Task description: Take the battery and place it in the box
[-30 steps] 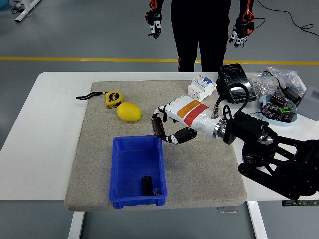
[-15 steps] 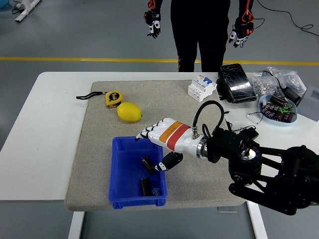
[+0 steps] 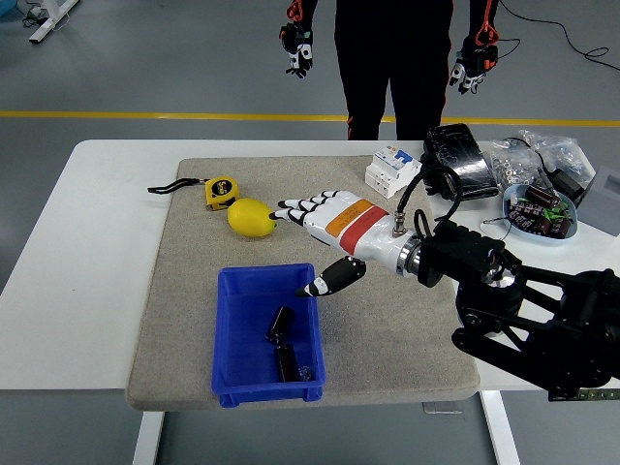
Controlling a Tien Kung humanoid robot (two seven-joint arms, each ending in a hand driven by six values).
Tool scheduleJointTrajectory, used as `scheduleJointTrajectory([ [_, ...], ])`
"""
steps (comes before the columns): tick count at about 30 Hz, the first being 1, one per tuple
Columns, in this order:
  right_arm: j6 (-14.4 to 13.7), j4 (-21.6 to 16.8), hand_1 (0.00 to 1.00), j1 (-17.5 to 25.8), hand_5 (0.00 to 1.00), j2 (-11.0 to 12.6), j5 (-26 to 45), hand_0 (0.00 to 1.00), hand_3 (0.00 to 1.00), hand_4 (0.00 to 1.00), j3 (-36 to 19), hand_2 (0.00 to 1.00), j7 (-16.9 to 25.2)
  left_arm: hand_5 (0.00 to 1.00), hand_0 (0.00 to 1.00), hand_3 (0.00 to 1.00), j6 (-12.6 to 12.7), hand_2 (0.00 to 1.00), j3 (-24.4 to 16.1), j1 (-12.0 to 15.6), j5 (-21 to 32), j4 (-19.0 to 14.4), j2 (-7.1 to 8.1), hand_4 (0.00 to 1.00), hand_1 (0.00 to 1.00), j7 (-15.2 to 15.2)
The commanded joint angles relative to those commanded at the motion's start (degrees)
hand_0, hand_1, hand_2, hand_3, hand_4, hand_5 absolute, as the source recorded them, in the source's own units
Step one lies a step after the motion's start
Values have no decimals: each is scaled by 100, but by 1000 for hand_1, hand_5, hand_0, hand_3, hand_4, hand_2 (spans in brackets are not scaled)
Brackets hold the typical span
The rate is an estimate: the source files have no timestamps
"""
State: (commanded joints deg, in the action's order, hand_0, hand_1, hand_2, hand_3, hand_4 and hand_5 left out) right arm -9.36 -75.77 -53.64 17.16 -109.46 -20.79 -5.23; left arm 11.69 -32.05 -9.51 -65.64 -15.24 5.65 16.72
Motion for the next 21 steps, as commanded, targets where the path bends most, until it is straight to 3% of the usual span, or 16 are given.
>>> scheduleJointTrajectory([
  [6,-361,371,796,144,569,162,484,808,935,998,-534,908,151,575,660,579,10,663,17,15,43,5,1,626,653,-12],
  [14,-1167,1072,789,384,575,338,2315,802,880,998,-658,870,572,576,659,579,20,665,16,24,49,8,-12,626,655,-18],
  [16,-1408,1100,789,492,575,401,2762,802,880,998,-677,870,647,576,659,579,22,665,13,33,51,8,-15,626,655,-18],
  [17,-1492,1092,798,569,633,443,3023,793,865,998,-699,844,714,576,660,578,25,665,16,35,57,9,-16,626,655,-20],
  [21,-1627,1045,798,837,633,497,3991,793,865,998,-836,844,1026,576,660,578,44,665,45,35,113,13,-22,626,655,-33],
])
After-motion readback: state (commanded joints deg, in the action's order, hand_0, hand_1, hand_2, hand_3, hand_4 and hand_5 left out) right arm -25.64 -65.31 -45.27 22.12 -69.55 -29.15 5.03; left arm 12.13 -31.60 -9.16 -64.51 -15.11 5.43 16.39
